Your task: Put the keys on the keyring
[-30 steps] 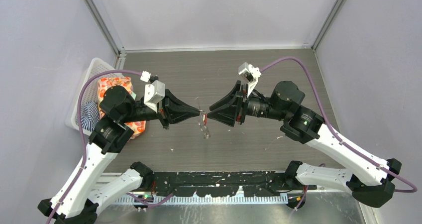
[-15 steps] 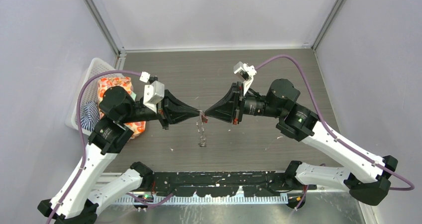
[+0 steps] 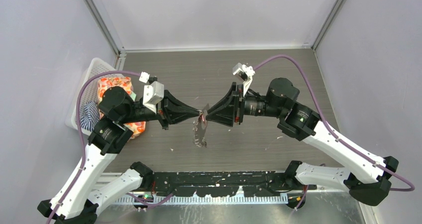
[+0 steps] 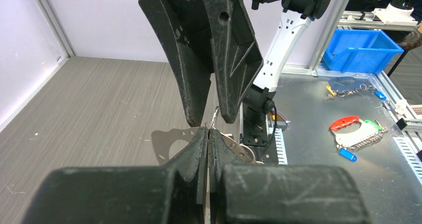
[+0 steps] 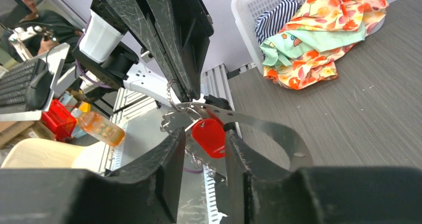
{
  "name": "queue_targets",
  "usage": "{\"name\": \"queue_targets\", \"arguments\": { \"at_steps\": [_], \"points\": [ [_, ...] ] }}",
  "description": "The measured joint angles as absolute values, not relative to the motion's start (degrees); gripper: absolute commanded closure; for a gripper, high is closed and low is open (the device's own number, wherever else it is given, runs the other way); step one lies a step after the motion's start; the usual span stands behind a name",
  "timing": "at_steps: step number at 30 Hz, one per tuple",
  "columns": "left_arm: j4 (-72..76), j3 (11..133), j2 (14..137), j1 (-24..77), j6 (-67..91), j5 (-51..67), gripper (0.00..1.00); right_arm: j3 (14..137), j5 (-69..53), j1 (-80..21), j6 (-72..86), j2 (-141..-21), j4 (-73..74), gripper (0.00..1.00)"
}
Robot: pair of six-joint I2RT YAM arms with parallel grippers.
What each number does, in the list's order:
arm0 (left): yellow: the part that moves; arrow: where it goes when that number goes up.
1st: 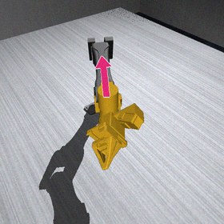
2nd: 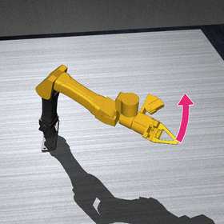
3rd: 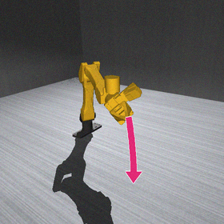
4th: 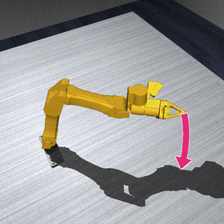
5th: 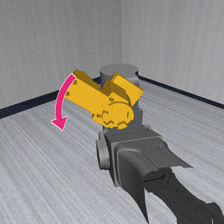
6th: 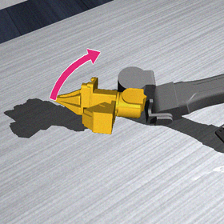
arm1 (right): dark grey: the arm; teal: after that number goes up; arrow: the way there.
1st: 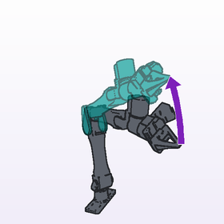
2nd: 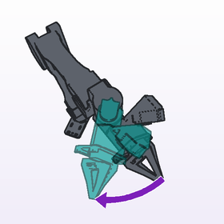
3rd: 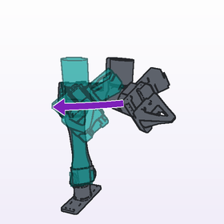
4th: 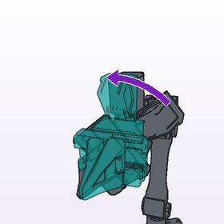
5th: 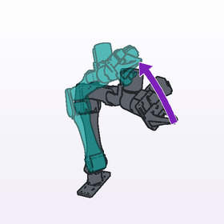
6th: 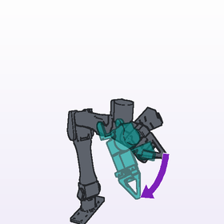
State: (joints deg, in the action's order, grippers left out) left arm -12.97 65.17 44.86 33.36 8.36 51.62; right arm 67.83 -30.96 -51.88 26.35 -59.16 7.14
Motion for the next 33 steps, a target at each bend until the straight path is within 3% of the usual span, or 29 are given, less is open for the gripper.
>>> {"name": "queue_targets", "arguments": {
  "at_steps": [4, 10, 17, 28, 33],
  "points": [
    [-13.0, 65.2, 44.9, 33.4, 8.4, 51.6, 1.00, 70.2, -30.9, -51.6, 24.9, -59.2, 9.0, 0.54],
    [-13.0, 65.2, 44.9, 33.4, 8.9, 51.0, 1.00, 72.9, -31.9, -51.6, 23.9, -59.9, 7.0, 0.65],
    [-13.0, 65.2, 44.9, 33.4, 10.5, 49.8, 1.00, 73.4, -32.9, -51.6, 23.9, -62.7, 6.3, 0.66],
    [-12.8, 64.9, 45.0, 33.4, 11.8, 49.2, 1.00, 74.4, -33.8, -51.6, 23.5, -63.5, 6.7, 0.98],
    [-12.8, 63.8, 45.0, 33.4, 12.3, 48.8, 1.00, 75.4, -34.0, -51.5, 22.0, -64.1, 9.8, 0.99]
  ]
}}
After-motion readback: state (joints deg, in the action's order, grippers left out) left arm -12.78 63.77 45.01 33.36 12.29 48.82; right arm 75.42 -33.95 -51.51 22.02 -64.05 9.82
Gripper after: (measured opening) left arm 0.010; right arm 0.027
